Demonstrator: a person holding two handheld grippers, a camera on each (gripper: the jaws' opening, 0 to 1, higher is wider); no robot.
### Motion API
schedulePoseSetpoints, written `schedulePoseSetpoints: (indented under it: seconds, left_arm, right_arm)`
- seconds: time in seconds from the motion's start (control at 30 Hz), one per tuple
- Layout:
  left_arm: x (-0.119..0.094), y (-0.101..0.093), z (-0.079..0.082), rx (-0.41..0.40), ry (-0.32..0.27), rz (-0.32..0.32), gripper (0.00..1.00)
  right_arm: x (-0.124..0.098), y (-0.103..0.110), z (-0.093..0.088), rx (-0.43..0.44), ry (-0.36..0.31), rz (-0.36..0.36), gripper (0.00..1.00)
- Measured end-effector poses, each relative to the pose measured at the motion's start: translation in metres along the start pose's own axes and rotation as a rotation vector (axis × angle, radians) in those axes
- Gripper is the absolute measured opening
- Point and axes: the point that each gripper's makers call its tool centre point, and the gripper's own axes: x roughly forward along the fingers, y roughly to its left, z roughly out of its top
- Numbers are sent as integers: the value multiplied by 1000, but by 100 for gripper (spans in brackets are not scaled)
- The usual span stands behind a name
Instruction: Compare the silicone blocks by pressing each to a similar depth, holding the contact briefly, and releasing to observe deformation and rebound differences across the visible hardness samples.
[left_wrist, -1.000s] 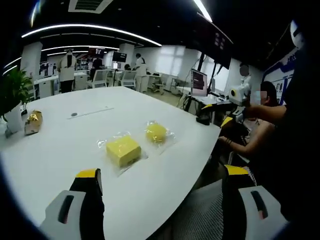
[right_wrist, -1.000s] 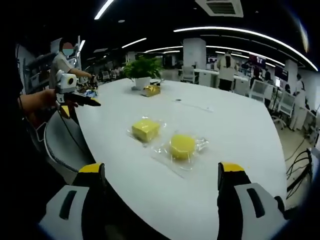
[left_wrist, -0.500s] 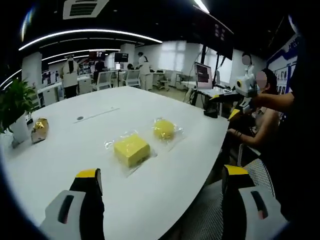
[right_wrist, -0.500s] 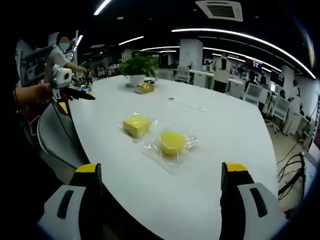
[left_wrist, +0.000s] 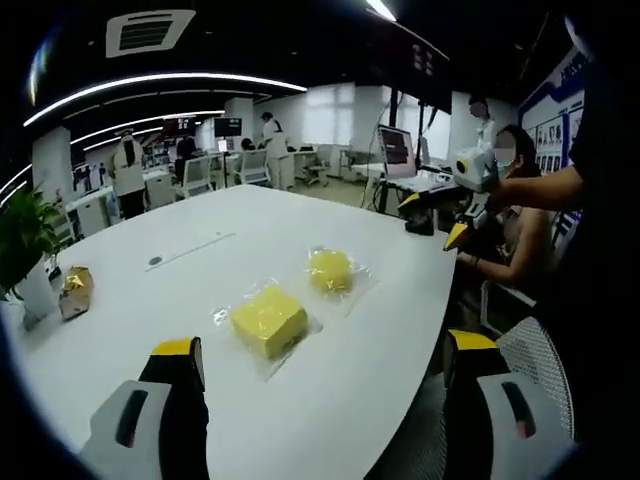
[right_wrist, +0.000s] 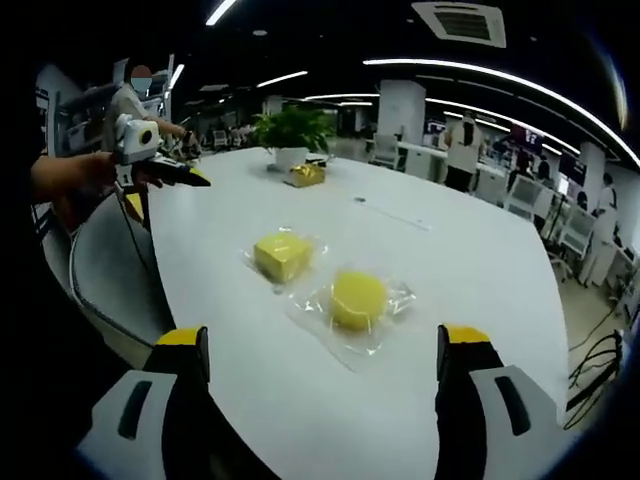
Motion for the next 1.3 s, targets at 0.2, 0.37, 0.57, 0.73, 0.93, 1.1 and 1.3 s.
schedulePoseSetpoints:
  seconds: [0.2, 0.37, 0.57, 0.73, 0.93, 1.1, 1.3]
  left_arm:
    - [3, 6, 2, 0, -8, -4, 99]
    - [6, 12, -7, 16, 38, -4, 99]
    - [8, 15, -4, -7, 30, -9, 99]
    - [9, 16, -7, -27, 34, -18, 99]
    - [10, 19, -11, -35, 37, -10, 99]
    - [12, 16, -16, -44, 53, -11, 99]
    - [15, 16, -26, -67, 84, -20, 99]
  right_arm:
    - [5, -6, -3, -61, 32, 13, 86]
    - [7, -10, -16, -58, 82, 9, 85]
    - [9, -8, -10, -11, 52, 18, 84]
    - [10, -10, -9, -5, 49, 20, 83]
    - [8, -14, -14, 14, 65, 19, 82]
    - [7, -14, -16, 17, 70, 21, 82]
    - [11, -13, -17, 21, 74, 26, 80]
